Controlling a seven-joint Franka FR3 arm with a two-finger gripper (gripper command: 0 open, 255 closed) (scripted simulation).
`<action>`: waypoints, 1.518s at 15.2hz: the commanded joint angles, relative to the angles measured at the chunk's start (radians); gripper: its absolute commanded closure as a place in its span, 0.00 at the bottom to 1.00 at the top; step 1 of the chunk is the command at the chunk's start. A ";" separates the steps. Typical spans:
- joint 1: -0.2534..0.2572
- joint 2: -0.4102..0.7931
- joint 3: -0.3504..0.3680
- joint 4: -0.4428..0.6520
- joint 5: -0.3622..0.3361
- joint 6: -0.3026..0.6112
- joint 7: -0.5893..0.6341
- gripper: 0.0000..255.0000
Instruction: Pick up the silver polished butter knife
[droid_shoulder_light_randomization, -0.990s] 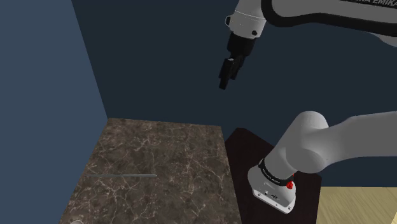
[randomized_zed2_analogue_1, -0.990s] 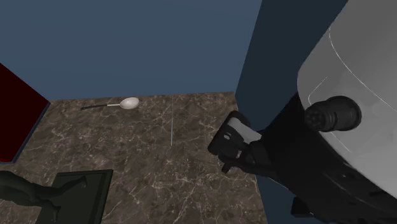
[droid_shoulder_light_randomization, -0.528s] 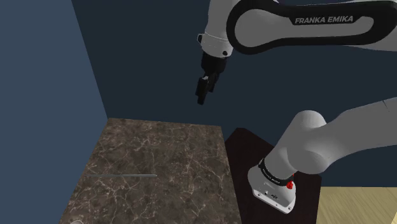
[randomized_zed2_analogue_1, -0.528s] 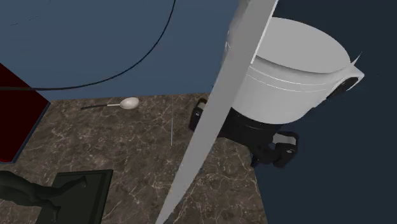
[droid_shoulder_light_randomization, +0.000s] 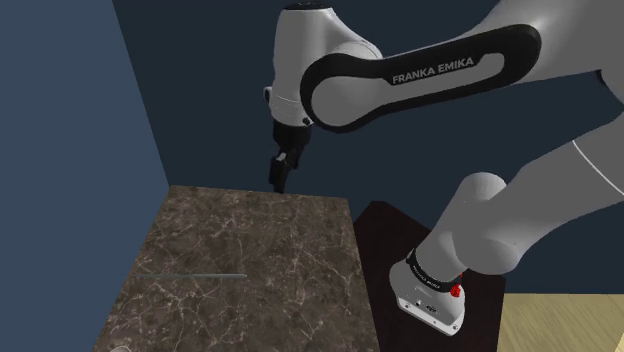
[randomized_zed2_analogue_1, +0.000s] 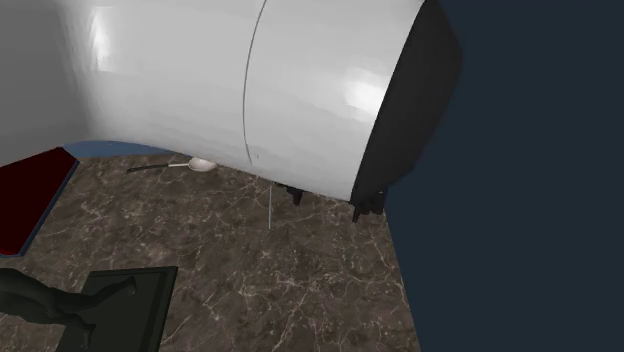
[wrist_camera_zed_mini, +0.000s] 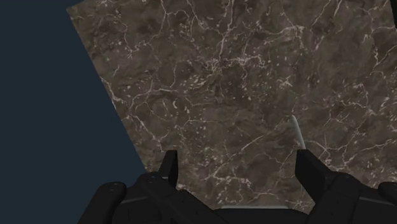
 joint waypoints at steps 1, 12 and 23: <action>0.012 0.072 0.026 0.023 -0.009 0.050 0.007 0.00; 0.087 0.459 0.128 0.196 -0.153 0.240 0.087 0.00; 0.212 0.792 0.125 0.411 -0.329 0.320 0.166 0.00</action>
